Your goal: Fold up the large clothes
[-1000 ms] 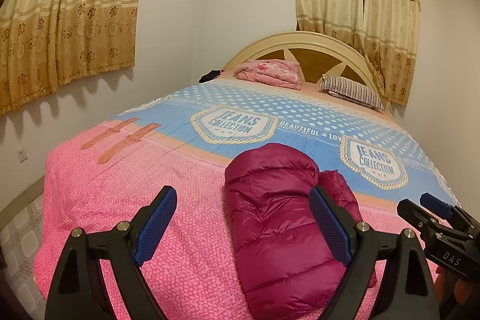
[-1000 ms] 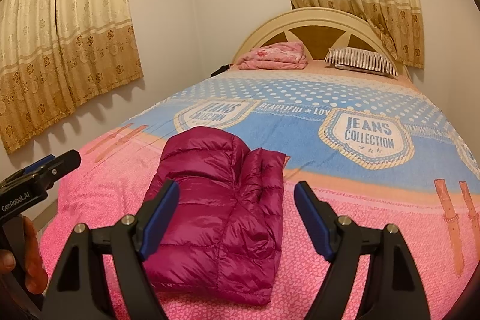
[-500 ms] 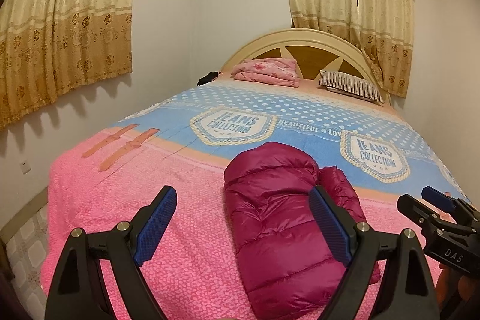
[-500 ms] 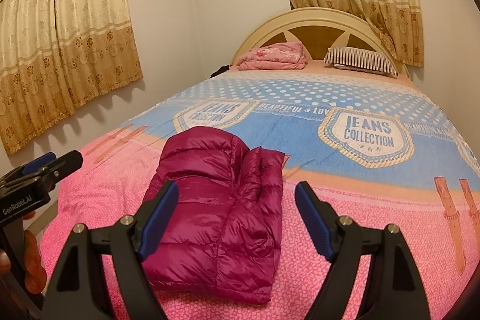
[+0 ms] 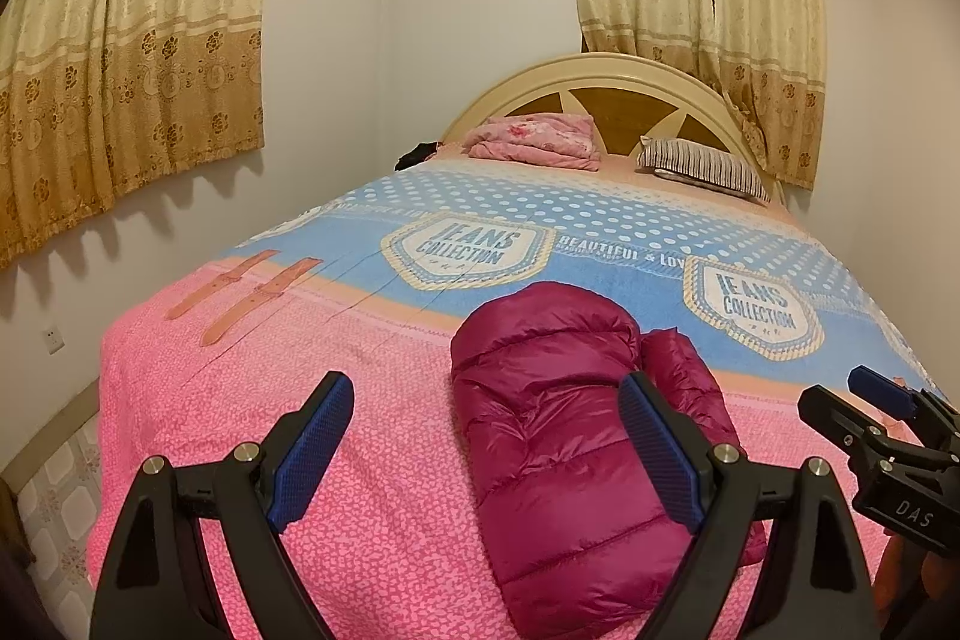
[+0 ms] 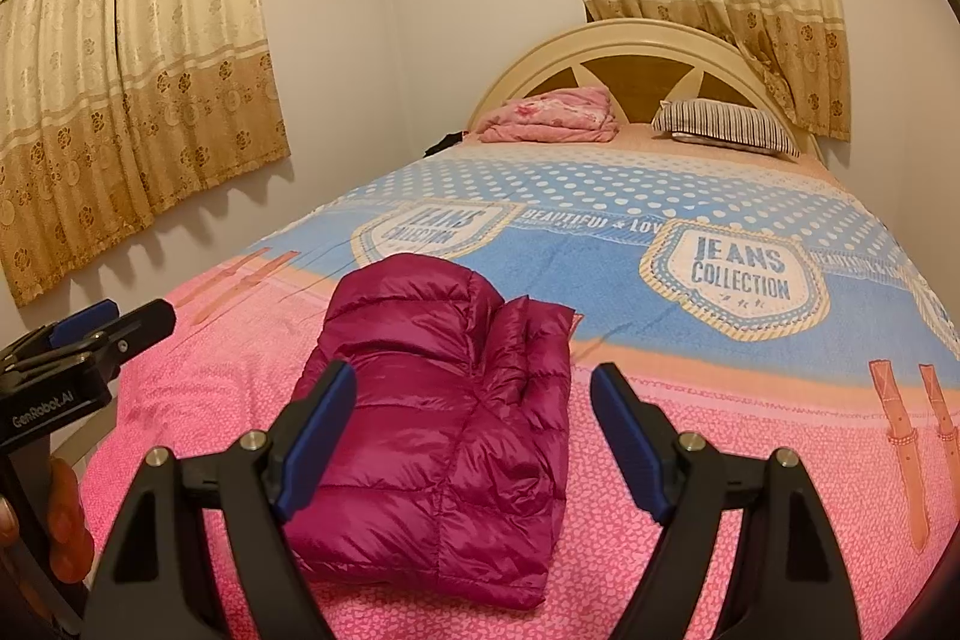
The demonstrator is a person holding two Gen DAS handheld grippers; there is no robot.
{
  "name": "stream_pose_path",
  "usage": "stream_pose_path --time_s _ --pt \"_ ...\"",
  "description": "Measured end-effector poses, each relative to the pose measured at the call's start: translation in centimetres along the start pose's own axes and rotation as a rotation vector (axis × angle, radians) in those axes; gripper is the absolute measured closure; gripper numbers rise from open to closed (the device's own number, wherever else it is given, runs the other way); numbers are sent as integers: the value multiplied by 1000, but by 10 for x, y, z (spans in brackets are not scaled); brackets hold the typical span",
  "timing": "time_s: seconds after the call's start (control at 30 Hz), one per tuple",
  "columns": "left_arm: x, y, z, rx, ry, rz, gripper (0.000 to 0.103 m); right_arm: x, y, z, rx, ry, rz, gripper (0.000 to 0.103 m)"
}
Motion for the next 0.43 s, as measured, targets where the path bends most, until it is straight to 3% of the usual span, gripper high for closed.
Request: stream_pose_path --time_s 0.43 --pt "4 4 -1 39 -32 -9 13 0 2 0 -5 -2 8 20"
Point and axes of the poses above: each gripper's, at about its wrist camera, not at the fingertips, and x roughly the way its jaws point, z to its left, y to its underside, the point moved 10 cm from there along x, roughly the way its jaws point, and after that the axes turned 1 degree about y, right-handed, at the moved point
